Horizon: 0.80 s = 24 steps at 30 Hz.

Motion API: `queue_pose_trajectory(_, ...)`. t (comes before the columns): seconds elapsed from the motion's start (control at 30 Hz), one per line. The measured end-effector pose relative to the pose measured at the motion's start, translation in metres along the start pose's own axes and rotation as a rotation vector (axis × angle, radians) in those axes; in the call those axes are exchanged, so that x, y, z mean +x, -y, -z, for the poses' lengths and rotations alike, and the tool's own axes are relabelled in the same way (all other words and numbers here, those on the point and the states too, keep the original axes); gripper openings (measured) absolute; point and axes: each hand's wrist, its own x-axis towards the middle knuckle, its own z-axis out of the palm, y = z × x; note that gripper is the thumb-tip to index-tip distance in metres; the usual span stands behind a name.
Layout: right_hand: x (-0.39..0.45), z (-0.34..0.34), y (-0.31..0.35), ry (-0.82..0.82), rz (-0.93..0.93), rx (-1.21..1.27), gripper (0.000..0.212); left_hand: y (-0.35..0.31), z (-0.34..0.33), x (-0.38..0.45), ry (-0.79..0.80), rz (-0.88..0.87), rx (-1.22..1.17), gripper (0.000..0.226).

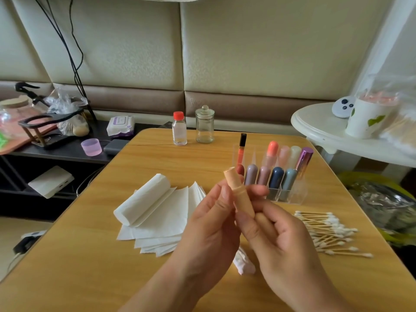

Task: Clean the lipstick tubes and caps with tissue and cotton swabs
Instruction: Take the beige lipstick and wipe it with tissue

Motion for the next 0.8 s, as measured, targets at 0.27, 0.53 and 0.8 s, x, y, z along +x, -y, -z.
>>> queue_pose_trajectory(0.27,-0.001,0.001,-0.006,0.067,-0.015,-0.018,0.027,-0.004,0.006,0.001,-0.008,-0.058,0.021,0.033)
queue_pose_trajectory(0.53,0.002,0.005,-0.007,0.304,-0.307,0.488,0.054,-0.006,0.009,-0.003,0.042,0.003,0.011,0.03)
queue_pose_trajectory(0.8,0.001,0.011,-0.004,0.019,-0.178,0.012,0.059,-0.001,0.008,0.001,-0.086,-0.064,0.042,0.036)
